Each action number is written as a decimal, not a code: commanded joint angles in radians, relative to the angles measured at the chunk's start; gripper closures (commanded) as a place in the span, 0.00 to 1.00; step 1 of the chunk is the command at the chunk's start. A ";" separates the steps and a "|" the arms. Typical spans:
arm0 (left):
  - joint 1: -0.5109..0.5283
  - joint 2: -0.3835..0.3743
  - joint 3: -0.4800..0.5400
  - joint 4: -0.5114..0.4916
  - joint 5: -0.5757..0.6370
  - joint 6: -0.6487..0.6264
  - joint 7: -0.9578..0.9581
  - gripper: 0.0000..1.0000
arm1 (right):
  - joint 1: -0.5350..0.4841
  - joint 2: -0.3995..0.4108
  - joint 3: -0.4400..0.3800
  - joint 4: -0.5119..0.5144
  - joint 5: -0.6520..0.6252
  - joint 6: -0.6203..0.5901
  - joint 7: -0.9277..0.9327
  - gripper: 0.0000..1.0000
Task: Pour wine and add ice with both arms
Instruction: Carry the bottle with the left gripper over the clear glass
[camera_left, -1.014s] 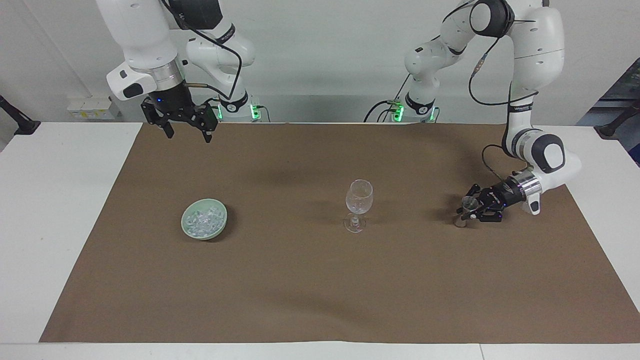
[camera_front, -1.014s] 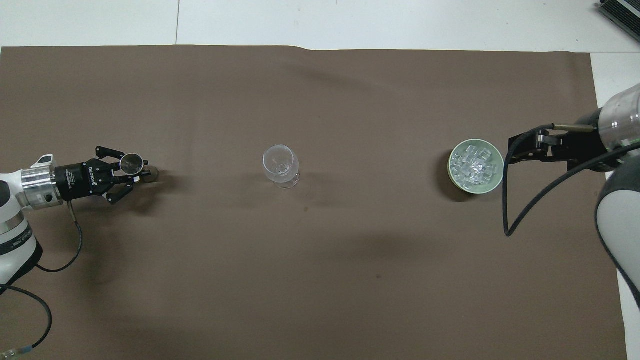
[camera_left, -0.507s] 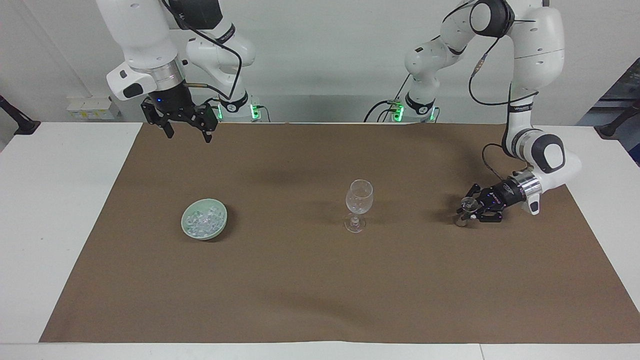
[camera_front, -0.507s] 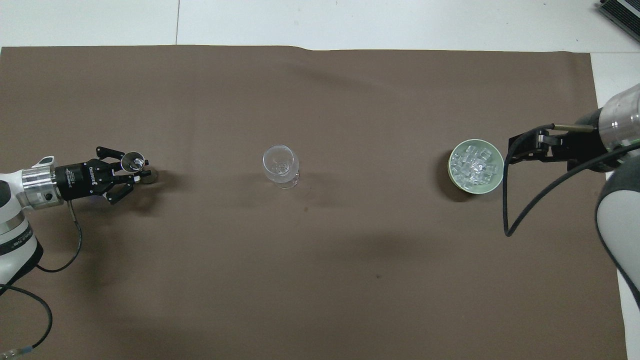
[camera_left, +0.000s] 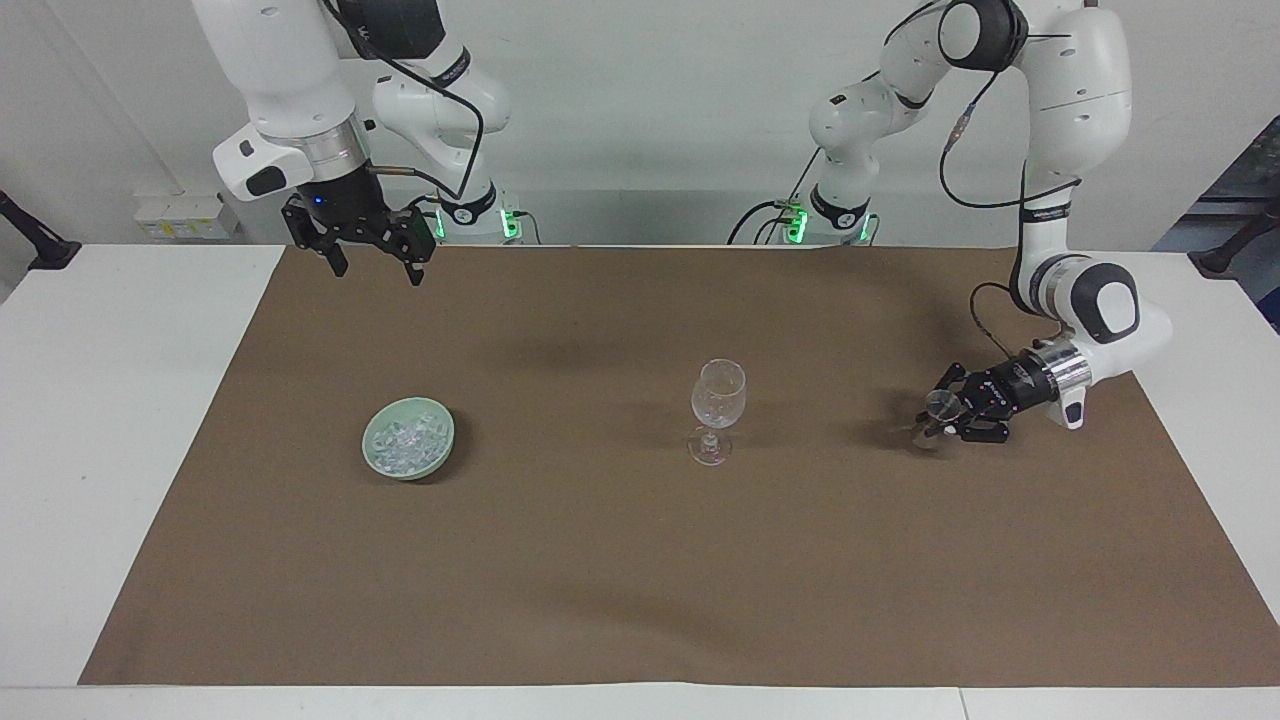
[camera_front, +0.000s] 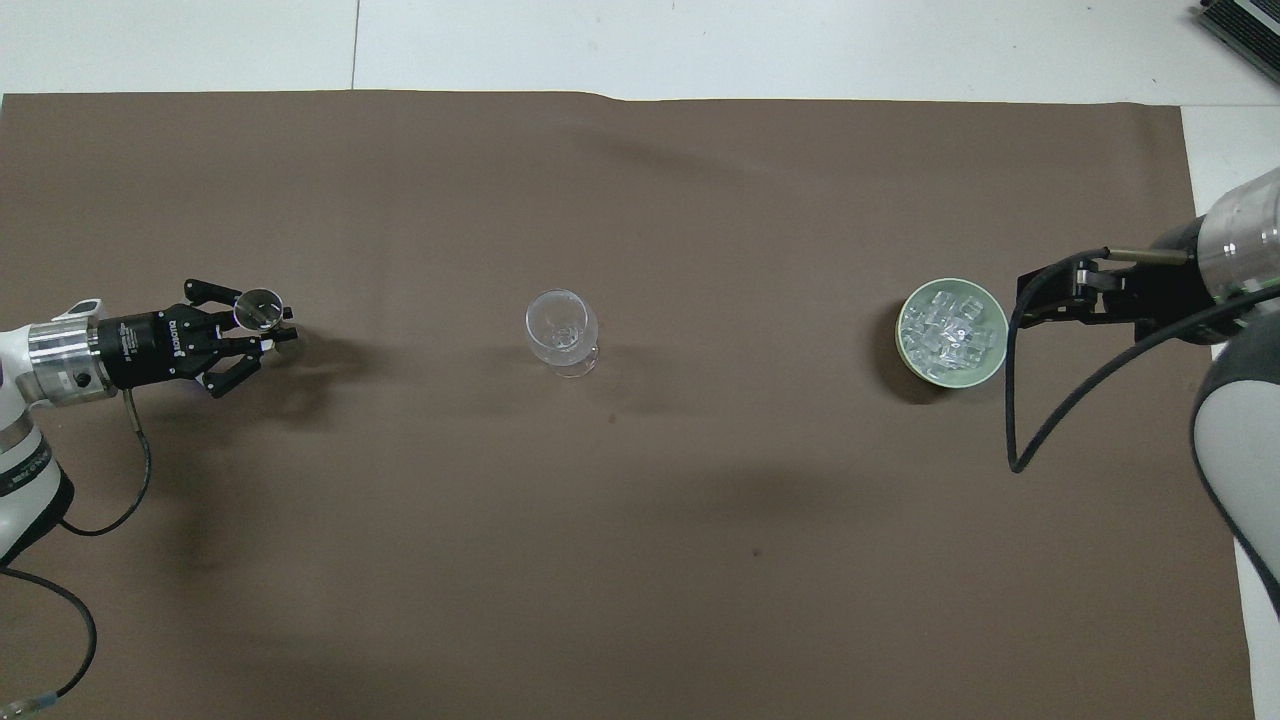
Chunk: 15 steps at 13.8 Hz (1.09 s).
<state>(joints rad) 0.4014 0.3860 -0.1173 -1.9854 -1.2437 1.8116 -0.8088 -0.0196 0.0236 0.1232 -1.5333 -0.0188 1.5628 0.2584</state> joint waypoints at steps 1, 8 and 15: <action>-0.007 -0.070 -0.037 -0.001 -0.011 0.008 -0.050 1.00 | -0.025 -0.014 0.013 -0.019 0.023 0.019 -0.025 0.00; -0.027 -0.153 -0.151 0.027 0.006 0.026 -0.214 1.00 | -0.025 -0.014 0.013 -0.019 0.023 0.019 -0.025 0.00; -0.055 -0.268 -0.226 0.005 0.024 0.093 -0.346 1.00 | -0.025 -0.014 0.012 -0.019 0.023 0.019 -0.025 0.00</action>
<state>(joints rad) 0.3572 0.1721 -0.3260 -1.9516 -1.2325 1.8622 -1.1013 -0.0196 0.0236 0.1232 -1.5333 -0.0188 1.5628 0.2584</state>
